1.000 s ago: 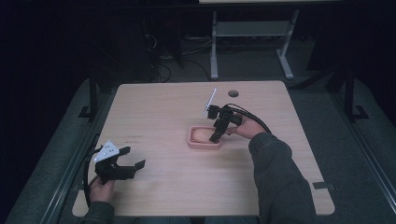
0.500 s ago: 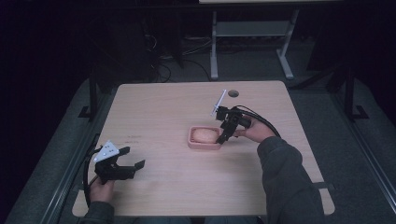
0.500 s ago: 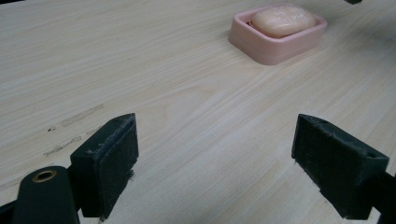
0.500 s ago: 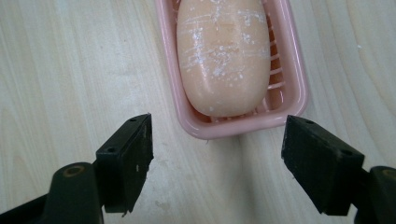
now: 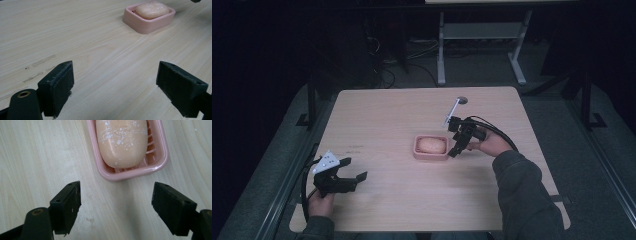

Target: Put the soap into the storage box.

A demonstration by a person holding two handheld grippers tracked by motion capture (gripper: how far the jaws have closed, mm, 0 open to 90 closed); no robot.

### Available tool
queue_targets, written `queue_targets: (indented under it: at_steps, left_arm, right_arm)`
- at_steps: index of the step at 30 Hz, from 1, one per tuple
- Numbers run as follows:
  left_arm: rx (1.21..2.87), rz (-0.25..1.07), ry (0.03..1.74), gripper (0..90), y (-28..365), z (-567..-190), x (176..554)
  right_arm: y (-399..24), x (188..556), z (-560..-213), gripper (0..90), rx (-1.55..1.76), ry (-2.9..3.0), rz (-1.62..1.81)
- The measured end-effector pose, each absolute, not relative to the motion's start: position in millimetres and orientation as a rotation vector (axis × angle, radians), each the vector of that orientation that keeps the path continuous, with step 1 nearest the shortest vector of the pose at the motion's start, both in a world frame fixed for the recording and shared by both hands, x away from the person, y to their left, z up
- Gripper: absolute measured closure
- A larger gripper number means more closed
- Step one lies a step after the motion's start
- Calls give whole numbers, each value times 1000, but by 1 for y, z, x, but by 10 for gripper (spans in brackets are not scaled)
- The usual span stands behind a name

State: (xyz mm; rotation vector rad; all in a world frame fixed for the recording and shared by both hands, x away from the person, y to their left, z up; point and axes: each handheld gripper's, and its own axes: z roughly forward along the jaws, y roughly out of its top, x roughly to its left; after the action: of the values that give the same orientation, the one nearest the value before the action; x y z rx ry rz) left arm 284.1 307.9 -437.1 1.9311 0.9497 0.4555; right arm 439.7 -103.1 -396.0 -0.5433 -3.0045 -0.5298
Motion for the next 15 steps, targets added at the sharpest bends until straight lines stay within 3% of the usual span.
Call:
queue_targets:
  at_steps: [15]
  left_arm:
    - [1931, 456, 949, 142, 307, -438, 284]
  right_arm:
    - [-115, 428, -394, 231, -557, -3007, -554]
